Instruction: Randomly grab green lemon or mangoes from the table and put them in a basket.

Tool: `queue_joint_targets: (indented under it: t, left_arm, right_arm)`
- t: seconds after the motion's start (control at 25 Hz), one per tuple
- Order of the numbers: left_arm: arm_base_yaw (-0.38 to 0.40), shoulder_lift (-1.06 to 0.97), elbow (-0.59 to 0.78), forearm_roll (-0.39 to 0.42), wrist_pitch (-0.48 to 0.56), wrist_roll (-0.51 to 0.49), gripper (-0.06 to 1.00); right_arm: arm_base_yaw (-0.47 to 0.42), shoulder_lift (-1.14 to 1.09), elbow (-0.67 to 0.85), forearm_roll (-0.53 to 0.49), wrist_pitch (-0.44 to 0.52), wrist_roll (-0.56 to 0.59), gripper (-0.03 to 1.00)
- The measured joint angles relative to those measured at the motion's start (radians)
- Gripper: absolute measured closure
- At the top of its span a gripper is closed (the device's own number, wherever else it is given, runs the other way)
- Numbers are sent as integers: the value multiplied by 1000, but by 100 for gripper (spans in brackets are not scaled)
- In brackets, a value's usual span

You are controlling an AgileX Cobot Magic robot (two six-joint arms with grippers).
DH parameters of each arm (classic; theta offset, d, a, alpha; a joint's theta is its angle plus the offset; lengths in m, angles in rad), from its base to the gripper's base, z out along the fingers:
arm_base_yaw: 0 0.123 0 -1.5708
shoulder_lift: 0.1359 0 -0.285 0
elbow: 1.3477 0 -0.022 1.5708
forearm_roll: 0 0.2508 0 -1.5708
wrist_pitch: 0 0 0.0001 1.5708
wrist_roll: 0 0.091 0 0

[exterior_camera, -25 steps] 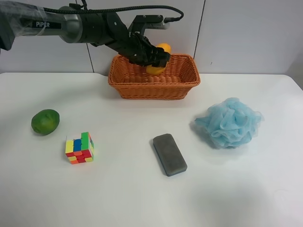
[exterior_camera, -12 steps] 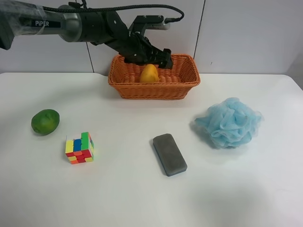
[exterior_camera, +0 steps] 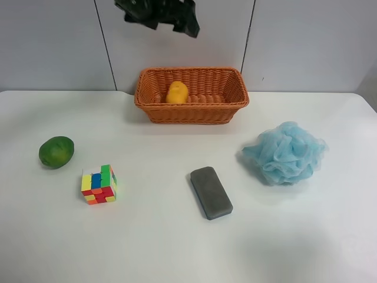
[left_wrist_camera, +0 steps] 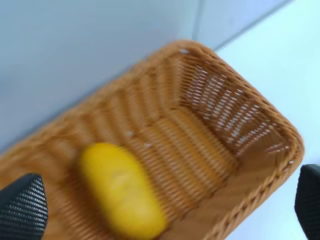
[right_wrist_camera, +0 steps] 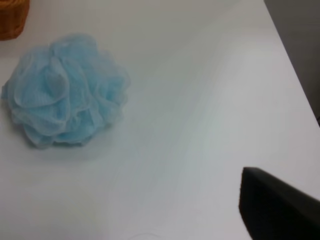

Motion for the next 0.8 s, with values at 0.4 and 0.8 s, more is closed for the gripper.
queue_joint_targets:
  t: [0.4, 0.8]
  left_arm:
    - [226, -325, 0, 267, 474, -72, -5]
    - [446, -696, 70, 348, 628, -114, -5]
  right_arm:
    - [0, 0, 0, 0, 0, 0, -2]
    - [0, 0, 0, 0, 0, 0, -2]
